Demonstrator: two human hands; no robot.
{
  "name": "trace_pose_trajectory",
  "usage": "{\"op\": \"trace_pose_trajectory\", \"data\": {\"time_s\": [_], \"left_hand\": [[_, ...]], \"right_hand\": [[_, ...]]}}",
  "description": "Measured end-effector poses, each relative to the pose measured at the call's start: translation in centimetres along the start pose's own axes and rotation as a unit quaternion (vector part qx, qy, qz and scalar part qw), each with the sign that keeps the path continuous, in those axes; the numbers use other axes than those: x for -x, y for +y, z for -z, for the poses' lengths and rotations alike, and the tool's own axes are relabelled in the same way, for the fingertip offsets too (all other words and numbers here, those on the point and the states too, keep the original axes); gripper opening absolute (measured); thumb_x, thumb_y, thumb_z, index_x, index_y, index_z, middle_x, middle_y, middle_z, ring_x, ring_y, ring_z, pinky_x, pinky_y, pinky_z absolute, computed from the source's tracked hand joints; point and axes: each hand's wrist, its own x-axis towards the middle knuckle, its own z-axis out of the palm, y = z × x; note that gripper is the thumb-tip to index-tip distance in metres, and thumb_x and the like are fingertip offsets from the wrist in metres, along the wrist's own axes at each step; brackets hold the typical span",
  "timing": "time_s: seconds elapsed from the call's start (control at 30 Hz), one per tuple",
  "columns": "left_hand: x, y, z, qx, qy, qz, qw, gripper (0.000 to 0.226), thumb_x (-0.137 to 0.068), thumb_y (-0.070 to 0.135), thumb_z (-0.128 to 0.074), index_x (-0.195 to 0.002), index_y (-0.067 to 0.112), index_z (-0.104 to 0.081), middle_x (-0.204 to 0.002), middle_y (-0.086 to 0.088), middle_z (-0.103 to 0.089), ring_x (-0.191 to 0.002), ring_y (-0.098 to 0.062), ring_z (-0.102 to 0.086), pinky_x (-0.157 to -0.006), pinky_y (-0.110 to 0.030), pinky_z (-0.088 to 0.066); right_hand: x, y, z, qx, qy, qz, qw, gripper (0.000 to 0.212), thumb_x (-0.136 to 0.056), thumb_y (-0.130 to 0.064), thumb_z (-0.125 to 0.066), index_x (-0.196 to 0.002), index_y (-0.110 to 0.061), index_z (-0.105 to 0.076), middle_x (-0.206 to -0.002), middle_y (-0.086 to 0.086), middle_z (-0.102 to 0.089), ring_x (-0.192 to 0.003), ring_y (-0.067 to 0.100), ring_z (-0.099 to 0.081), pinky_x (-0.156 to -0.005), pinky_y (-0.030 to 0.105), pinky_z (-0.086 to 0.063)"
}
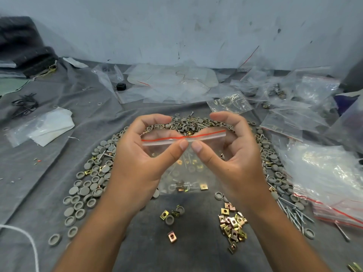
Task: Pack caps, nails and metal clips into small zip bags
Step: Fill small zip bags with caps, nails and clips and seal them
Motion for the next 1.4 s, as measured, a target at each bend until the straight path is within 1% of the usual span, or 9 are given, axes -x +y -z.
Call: {"op": "trace_pose_trajectory", "data": {"time_s": [0.17,0.3,0.4,0.63,0.8,0.9,1.17,1.3,1.4], "left_hand": [[0.0,0.0,-0.1,-0.002,-0.012,-0.011,1.0,0.042,-0.072,0.024,-0.082,-0.104,0.018,-0.055,-0.09,-0.004,-0.077,-0.083,-0.017,-0.075,-0.072,-0.021,-0.056],[-0.1,-0.3,-0.1,0.027,-0.003,0.012,1.0,0.044,-0.07,0.024,-0.085,-0.104,0.022,-0.058,-0.088,-0.007,-0.077,-0.077,-0.014,-0.073,-0.066,-0.021,-0.056],[-0.3,-0.4,0.3,0.035,0.017,0.013,0.999,0.041,-0.07,0.029,-0.09,-0.099,0.032,-0.061,-0.09,-0.009,-0.077,-0.079,-0.017,-0.071,-0.071,-0.029,-0.058],[-0.4,-0.7,0.6,0.042,0.018,0.008,0.999,0.037,-0.07,0.03,-0.085,-0.095,0.034,-0.059,-0.088,-0.01,-0.076,-0.079,-0.02,-0.068,-0.073,-0.033,-0.057],[-0.7,-0.7,0.6,0.066,0.049,0.0,0.997,0.047,-0.066,0.031,-0.085,-0.104,0.025,-0.058,-0.084,-0.004,-0.076,-0.076,-0.009,-0.069,-0.069,-0.017,-0.053],[-0.6,-0.7,0.6,0.064,0.05,-0.004,0.997,0.044,-0.067,0.031,-0.085,-0.098,0.024,-0.054,-0.081,-0.003,-0.075,-0.075,-0.008,-0.067,-0.069,-0.018,-0.053],[-0.5,-0.5,0.1,0.051,0.019,0.008,0.998,0.055,-0.066,0.028,-0.09,-0.107,0.023,-0.055,-0.092,-0.009,-0.077,-0.078,-0.014,-0.071,-0.071,-0.024,-0.058],[-0.3,-0.4,0.4,0.024,0.045,0.001,0.999,0.045,-0.056,0.039,-0.09,-0.088,0.035,-0.058,-0.076,-0.013,-0.074,-0.068,-0.017,-0.069,-0.063,-0.025,-0.056],[-0.3,-0.3,0.4,0.017,0.024,-0.005,1.0,0.048,-0.052,0.039,-0.096,-0.082,0.033,-0.058,-0.074,-0.016,-0.073,-0.066,-0.015,-0.072,-0.057,-0.02,-0.055]], "right_hand": [[-0.1,-0.2,0.1,-0.013,-0.015,-0.009,1.0,0.044,-0.084,-0.019,-0.079,-0.12,-0.025,-0.054,-0.098,0.004,-0.076,-0.094,0.02,-0.074,-0.082,0.025,-0.056],[-0.2,-0.3,0.5,-0.025,0.021,-0.011,0.999,0.038,-0.084,-0.022,-0.079,-0.114,-0.027,-0.055,-0.097,0.005,-0.076,-0.09,0.018,-0.073,-0.079,0.025,-0.056],[-0.3,-0.6,1.0,-0.024,0.033,-0.005,0.999,0.036,-0.084,-0.028,-0.08,-0.111,-0.035,-0.058,-0.097,0.004,-0.076,-0.087,0.015,-0.073,-0.074,0.021,-0.056],[-0.1,-0.4,1.2,-0.02,0.017,-0.013,1.0,0.052,-0.079,-0.022,-0.085,-0.121,-0.034,-0.057,-0.102,0.005,-0.077,-0.093,0.018,-0.075,-0.074,0.022,-0.058],[-0.3,-0.5,1.6,-0.02,0.049,-0.006,0.999,0.048,-0.078,-0.03,-0.083,-0.119,-0.034,-0.057,-0.099,0.003,-0.077,-0.09,0.014,-0.074,-0.073,0.019,-0.056],[-0.4,-0.4,1.8,-0.011,0.051,-0.007,0.999,0.04,-0.075,-0.034,-0.081,-0.109,-0.042,-0.06,-0.098,0.002,-0.077,-0.089,0.013,-0.073,-0.073,0.019,-0.056],[-0.1,-0.5,1.7,-0.035,0.029,-0.01,0.999,0.039,-0.075,-0.027,-0.082,-0.106,-0.04,-0.062,-0.096,0.005,-0.077,-0.087,0.014,-0.074,-0.071,0.021,-0.058],[0.0,-0.6,1.9,0.024,0.02,-0.004,1.0,0.042,-0.074,-0.03,-0.083,-0.109,-0.039,-0.061,-0.097,0.004,-0.076,-0.09,0.018,-0.073,-0.072,0.026,-0.058],[0.1,-1.2,2.2,0.107,-0.005,0.002,0.994,0.053,-0.073,-0.041,-0.087,-0.118,-0.042,-0.057,-0.101,-0.005,-0.077,-0.1,0.016,-0.073,-0.082,0.04,-0.058]]}}
